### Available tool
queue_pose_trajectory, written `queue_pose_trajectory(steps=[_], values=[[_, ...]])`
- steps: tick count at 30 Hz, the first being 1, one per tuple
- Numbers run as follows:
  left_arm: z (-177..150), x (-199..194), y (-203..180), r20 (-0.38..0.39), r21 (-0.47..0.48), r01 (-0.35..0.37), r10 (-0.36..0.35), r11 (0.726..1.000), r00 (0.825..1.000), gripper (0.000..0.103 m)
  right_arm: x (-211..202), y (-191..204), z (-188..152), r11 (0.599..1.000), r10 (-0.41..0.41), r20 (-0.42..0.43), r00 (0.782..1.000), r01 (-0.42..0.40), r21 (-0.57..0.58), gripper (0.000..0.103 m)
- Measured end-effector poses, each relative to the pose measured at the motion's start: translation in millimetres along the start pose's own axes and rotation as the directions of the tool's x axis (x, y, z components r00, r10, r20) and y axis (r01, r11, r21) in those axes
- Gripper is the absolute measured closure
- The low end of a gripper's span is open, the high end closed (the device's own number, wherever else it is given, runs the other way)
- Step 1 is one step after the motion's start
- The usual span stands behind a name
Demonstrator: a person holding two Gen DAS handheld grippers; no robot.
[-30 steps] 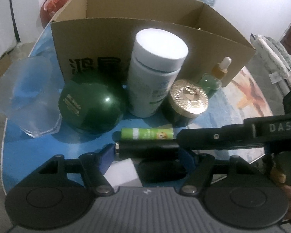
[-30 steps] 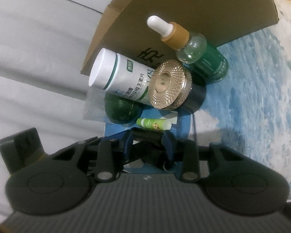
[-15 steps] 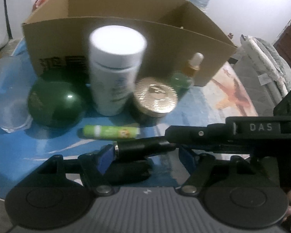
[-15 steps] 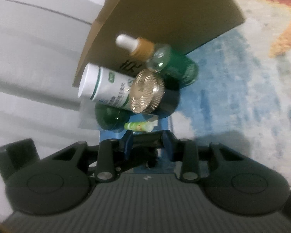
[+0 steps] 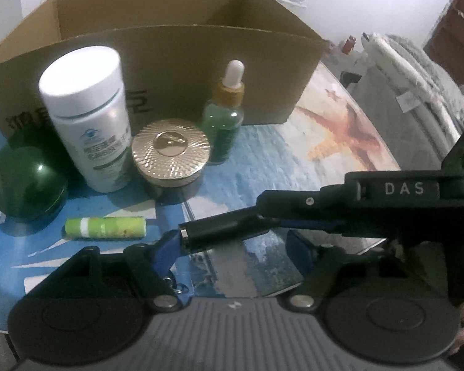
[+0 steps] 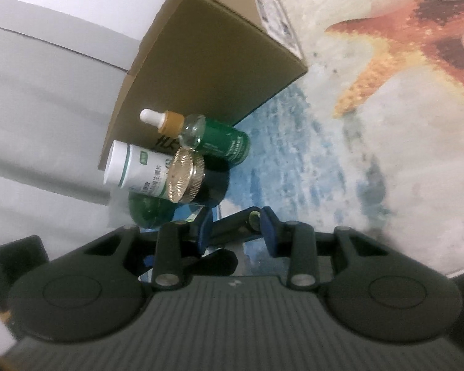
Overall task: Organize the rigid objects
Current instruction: 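Close the right tool on the black cylinder, then carry the black cylinder into the cardboard box and open the right tool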
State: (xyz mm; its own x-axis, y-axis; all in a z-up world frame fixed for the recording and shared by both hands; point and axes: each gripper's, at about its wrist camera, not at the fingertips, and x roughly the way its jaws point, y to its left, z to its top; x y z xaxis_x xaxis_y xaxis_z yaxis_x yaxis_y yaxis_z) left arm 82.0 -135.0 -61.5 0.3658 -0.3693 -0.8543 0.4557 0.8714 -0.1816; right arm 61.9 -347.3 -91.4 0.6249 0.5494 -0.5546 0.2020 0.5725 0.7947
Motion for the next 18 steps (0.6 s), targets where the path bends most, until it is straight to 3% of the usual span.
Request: queue_pose_trajectory(steps=[9, 18], values=[[-2, 2, -9, -0.016, 0.066, -0.082, 0.084, 0.994, 0.996, 0.054, -1, -2, -7, 1.000, -0.007, 0.014, 1.000, 0.008, -0.028, 0.069], [-2, 3, -13, 0.009, 0.099, -0.132, 0.131, 0.986, 0.991, 0.059, 4, 10, -7, 0.987, -0.055, 0.032, 0.998, 0.059, -0.148, 0.075]])
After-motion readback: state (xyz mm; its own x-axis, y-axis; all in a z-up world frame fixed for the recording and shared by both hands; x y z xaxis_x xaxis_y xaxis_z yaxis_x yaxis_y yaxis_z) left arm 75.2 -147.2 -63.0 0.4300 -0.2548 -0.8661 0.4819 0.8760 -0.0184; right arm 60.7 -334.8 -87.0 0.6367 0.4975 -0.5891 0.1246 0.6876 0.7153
